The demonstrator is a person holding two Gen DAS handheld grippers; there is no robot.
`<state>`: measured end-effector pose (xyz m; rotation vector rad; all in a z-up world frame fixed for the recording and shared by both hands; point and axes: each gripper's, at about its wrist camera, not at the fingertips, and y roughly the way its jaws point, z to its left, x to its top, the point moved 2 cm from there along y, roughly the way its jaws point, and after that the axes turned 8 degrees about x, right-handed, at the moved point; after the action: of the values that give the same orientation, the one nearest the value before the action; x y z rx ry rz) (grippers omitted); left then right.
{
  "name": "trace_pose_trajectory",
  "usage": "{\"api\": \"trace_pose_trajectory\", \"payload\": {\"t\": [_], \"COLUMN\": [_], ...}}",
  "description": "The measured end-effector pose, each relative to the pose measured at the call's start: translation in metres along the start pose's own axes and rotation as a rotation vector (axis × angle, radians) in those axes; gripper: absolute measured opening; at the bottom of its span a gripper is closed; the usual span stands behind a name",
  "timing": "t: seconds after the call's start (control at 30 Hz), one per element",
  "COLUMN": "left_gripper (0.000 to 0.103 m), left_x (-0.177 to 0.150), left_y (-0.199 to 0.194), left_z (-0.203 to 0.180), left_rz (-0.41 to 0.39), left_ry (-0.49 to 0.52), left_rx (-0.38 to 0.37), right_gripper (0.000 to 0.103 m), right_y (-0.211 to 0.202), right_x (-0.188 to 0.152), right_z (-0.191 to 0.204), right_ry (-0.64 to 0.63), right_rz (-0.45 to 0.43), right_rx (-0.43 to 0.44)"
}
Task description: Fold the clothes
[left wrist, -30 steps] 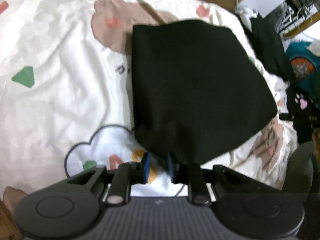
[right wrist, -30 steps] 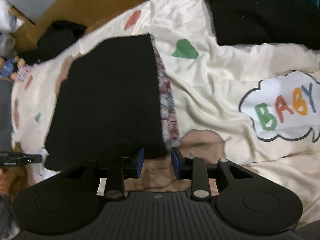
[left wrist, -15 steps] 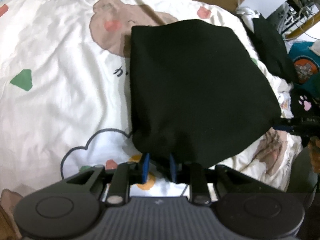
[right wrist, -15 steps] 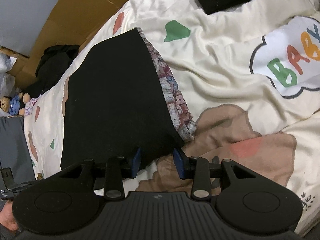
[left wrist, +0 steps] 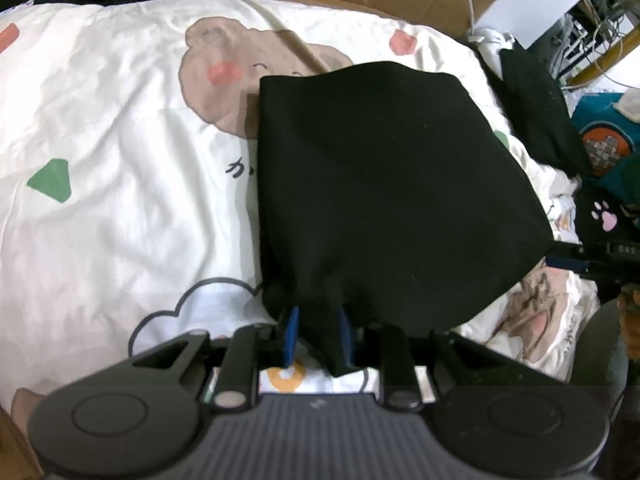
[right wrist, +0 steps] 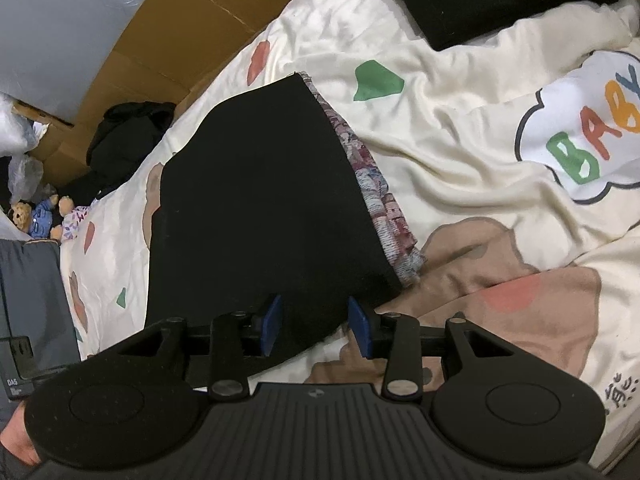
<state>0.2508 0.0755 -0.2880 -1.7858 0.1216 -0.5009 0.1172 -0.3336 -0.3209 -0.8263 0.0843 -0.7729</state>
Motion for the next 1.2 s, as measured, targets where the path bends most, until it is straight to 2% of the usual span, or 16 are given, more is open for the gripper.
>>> {"api": "trace_pose_trajectory", "payload": {"t": [0.3, 0.53, 0.73, 0.87, 1.2], "left_gripper": [0.028, 0.031, 0.036, 0.040, 0.040], "left_x": [-0.001, -0.006, -0.012, -0.016, -0.026], "left_y": [0.005, 0.008, 0.013, 0.019, 0.036], "left_z": [0.000, -0.006, -0.010, -0.012, -0.020], "left_rz": [0.024, 0.044, 0.074, 0.089, 0.145], "left_ry": [-0.041, -0.034, -0.010, 0.007, 0.062], "left_rx": [-0.042, -0.072, -0.109, -0.116, -0.094], "right_gripper": [0.044, 0.048, 0.052, 0.052, 0.052], "right_y": [0.007, 0.008, 0.007, 0.011, 0.025], "right_x": [-0.004, -0.008, -0.011, -0.013, -0.019], "right_z": [-0.002, 0.002, -0.004, -0.013, -0.025], "right_ry": [0.017, -0.017, 0.035, 0.074, 0.127], "right_rz": [0.002, 0.009, -0.010, -0.021, -0.030], "right_rx": [0.009, 0.038, 0.055, 0.046, 0.054]}}
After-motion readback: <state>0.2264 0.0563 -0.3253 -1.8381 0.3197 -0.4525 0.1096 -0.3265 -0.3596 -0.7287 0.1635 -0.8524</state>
